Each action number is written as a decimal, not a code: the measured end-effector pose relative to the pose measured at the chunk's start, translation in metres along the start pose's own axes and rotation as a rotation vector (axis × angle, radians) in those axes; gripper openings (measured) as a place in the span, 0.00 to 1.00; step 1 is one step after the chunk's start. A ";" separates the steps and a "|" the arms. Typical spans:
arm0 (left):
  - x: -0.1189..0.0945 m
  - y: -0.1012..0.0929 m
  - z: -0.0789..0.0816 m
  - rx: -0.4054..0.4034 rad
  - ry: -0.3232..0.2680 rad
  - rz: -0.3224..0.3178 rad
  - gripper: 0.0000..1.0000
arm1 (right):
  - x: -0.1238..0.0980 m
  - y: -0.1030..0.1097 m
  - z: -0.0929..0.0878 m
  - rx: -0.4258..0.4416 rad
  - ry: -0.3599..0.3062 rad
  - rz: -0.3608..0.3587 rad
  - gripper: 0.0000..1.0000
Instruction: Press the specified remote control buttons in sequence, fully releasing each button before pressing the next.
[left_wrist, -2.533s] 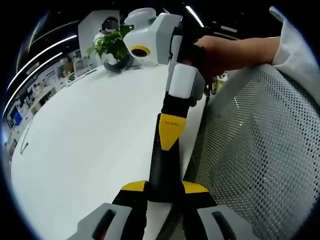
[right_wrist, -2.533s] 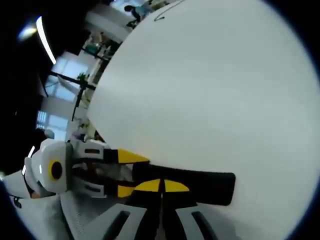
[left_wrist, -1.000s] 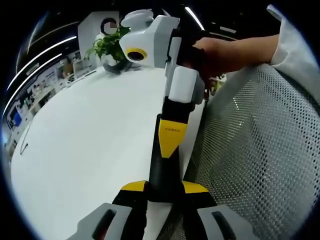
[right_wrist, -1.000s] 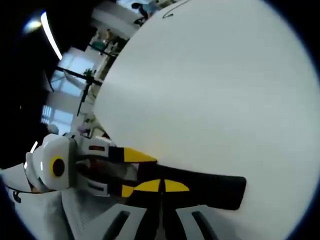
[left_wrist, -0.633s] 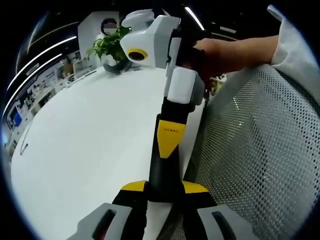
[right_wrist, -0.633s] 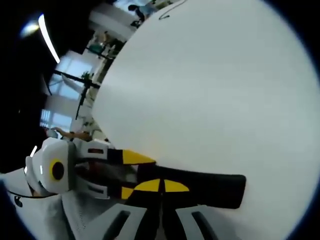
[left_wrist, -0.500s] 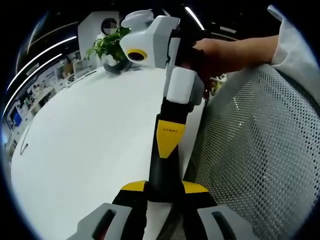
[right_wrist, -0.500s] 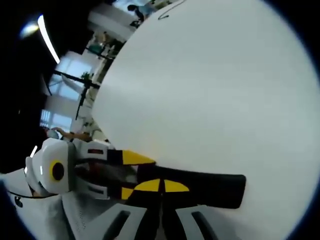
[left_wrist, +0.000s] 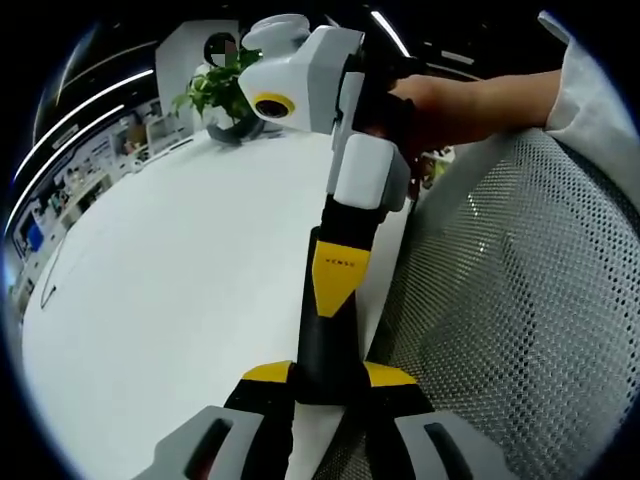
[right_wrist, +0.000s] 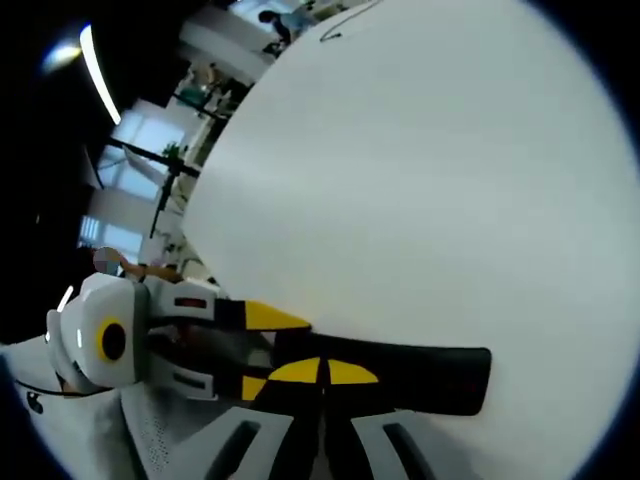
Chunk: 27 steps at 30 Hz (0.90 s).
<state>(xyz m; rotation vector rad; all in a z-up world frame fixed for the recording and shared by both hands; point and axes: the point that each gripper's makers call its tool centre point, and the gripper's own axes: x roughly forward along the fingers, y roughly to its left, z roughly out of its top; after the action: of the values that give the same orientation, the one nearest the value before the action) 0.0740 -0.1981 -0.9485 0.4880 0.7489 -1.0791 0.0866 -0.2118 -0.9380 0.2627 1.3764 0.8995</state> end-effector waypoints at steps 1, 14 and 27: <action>0.000 0.000 0.000 0.001 0.000 0.000 0.25 | 0.000 0.000 0.000 -0.005 0.000 0.000 0.00; 0.001 0.000 0.001 -0.010 -0.005 0.007 0.25 | 0.000 0.001 -0.001 -0.038 0.012 -0.001 0.00; 0.000 0.000 0.001 -0.008 -0.005 0.003 0.25 | -0.010 0.003 0.011 -0.090 -0.076 -0.031 0.00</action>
<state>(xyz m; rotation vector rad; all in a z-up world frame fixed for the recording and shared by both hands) 0.0742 -0.1988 -0.9478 0.4798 0.7473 -1.0736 0.0963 -0.2129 -0.9263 0.2042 1.2637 0.9136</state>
